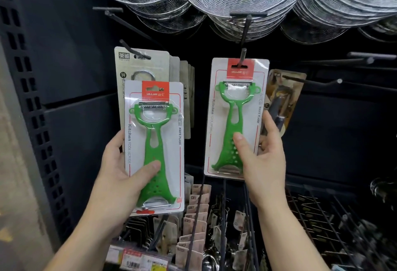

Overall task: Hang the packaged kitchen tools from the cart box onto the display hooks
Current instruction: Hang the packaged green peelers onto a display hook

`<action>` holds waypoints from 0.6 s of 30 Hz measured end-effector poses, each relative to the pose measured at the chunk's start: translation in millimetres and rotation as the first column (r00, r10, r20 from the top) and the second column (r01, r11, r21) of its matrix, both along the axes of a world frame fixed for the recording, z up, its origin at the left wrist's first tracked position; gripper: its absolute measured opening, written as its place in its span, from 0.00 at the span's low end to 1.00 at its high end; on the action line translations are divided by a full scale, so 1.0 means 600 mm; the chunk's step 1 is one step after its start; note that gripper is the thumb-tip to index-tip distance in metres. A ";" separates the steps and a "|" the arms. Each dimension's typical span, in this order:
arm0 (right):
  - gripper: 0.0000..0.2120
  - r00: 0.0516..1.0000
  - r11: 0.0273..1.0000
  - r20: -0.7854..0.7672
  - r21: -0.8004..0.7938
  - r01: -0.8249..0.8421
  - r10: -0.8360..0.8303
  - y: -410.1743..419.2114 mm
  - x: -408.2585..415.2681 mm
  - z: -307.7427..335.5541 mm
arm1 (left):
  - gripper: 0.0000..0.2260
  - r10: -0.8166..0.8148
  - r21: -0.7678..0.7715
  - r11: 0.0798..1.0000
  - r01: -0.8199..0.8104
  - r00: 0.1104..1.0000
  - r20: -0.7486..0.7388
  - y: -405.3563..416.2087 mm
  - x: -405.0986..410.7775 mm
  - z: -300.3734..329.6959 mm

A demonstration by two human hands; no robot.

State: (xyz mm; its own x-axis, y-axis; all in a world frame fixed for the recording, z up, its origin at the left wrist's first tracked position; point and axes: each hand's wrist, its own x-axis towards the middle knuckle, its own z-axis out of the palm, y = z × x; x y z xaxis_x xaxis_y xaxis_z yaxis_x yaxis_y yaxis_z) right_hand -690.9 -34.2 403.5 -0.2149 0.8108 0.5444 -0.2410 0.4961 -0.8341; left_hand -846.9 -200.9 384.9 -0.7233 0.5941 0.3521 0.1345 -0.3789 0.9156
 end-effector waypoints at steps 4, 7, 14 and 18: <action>0.33 0.996 0.997 0.048 0.024 0.075 -0.076 0.017 -0.012 0.003 | 0.32 -0.012 0.005 1.000 0.011 1.000 0.007 0.001 0.000 -0.002; 0.34 0.995 0.996 0.051 0.008 0.090 -0.090 0.038 -0.025 0.006 | 0.32 -0.027 0.012 1.000 0.027 1.000 0.000 0.000 0.000 -0.003; 0.35 0.991 0.994 0.080 -0.015 0.112 -0.110 0.092 -0.059 -0.001 | 0.30 -0.019 -0.002 1.000 0.019 1.000 -0.022 0.004 0.003 -0.003; 0.35 0.988 0.993 0.108 -0.035 0.113 -0.109 0.113 -0.069 -0.005 | 0.30 -0.016 -0.006 1.000 0.016 1.000 -0.020 0.006 0.009 -0.002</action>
State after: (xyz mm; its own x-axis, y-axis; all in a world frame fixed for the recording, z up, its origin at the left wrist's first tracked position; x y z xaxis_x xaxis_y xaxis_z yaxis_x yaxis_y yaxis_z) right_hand -732.1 33.6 400.6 -0.1772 0.8539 0.4893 -0.0954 0.4799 -0.8721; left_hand -841.8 -197.6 383.5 -0.7062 0.6080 0.3629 0.1468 -0.3756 0.9151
